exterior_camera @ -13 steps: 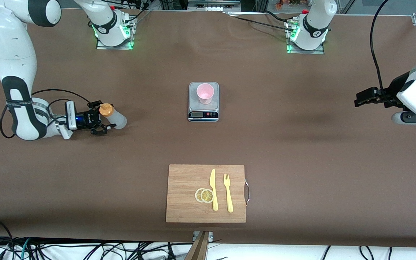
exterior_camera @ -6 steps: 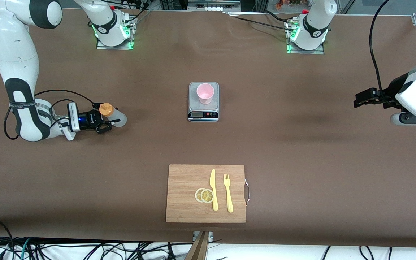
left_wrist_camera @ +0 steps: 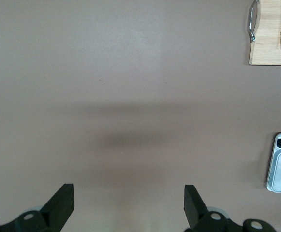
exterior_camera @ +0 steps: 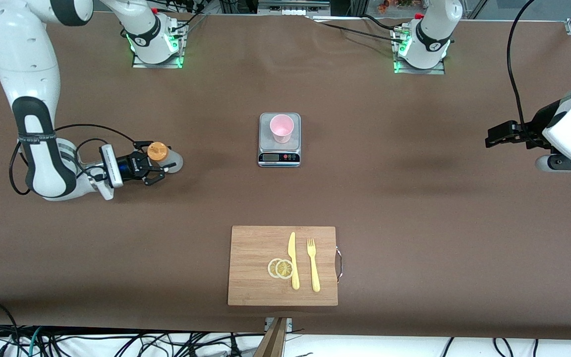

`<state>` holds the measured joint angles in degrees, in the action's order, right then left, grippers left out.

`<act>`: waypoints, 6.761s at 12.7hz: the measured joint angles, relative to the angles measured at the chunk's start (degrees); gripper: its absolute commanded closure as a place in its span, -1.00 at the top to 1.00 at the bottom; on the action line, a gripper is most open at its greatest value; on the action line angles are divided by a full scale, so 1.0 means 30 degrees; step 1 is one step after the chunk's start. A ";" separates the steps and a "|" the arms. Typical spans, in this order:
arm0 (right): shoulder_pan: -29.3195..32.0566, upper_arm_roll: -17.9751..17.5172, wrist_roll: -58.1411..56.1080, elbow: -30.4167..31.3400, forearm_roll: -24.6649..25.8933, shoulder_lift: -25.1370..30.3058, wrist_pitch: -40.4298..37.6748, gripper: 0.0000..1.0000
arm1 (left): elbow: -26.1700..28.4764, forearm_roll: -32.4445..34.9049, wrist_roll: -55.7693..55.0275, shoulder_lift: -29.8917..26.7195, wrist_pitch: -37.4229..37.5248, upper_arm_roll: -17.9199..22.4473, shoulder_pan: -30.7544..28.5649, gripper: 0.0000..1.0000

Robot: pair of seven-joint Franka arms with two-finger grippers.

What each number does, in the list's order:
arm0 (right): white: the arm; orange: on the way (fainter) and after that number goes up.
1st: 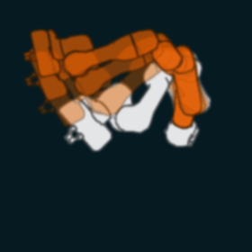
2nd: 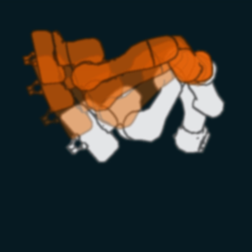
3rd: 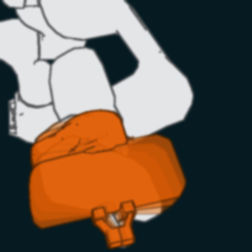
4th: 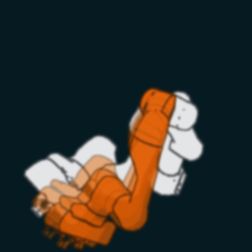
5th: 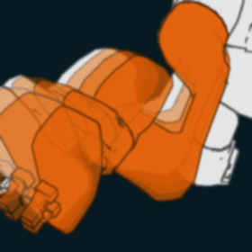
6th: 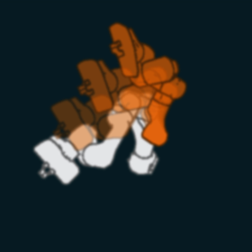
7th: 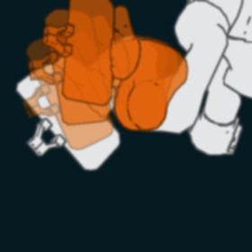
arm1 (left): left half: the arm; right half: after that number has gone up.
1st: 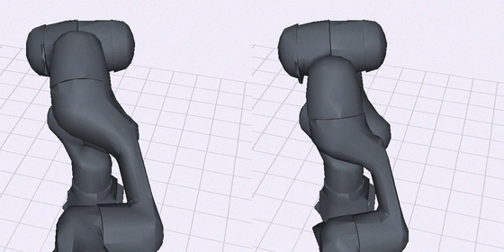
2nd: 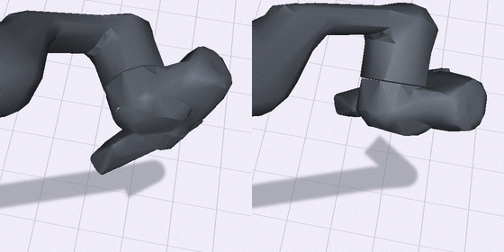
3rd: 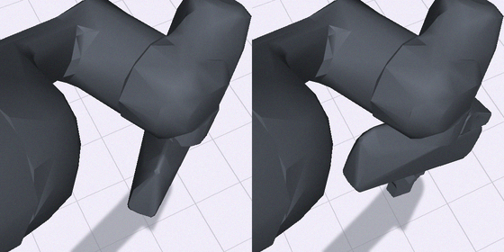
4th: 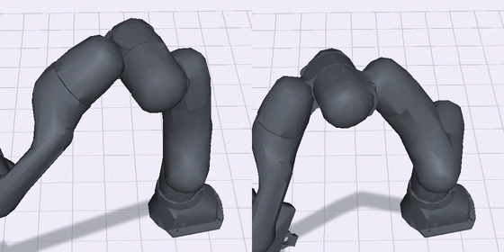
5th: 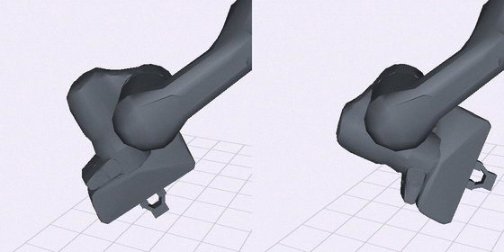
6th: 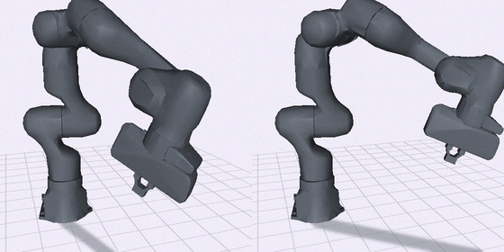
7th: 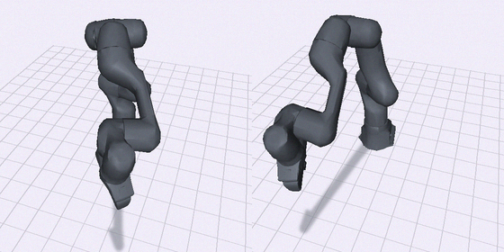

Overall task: Add sauce to pink cup with both arms
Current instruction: 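Grasp the squeeze bottle with the right gripper, then lift the bottle with the right gripper over the pink cup, then tilt the bottle nozzle into the cup and squeeze sauce, then carry the bottle back with the right gripper and set it down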

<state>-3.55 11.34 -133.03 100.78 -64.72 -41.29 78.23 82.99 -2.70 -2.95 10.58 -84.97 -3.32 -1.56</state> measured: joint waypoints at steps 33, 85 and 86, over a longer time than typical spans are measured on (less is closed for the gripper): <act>-1.6602 -0.0124 2.6689 0.0147 2.3269 0.5486 1.0686 -0.80 | -0.0048 0.0000 0.0001 0.0116 0.0000 0.0039 -0.0052 1.00; -1.8139 0.6770 2.0583 0.5006 1.2815 1.1204 1.3866 -0.77 | -0.0079 0.0000 0.0001 0.0129 0.0000 0.0039 -0.0057 1.00; -1.8131 0.7636 1.9375 0.4992 1.1676 1.1222 1.3308 -0.77 | -0.0081 0.0000 0.0001 0.0129 0.0000 0.0038 -0.0057 1.00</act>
<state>-57.94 34.25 -74.91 115.76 -29.69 -7.62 118.15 82.74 -2.70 -2.95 10.97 -84.97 -3.20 -1.73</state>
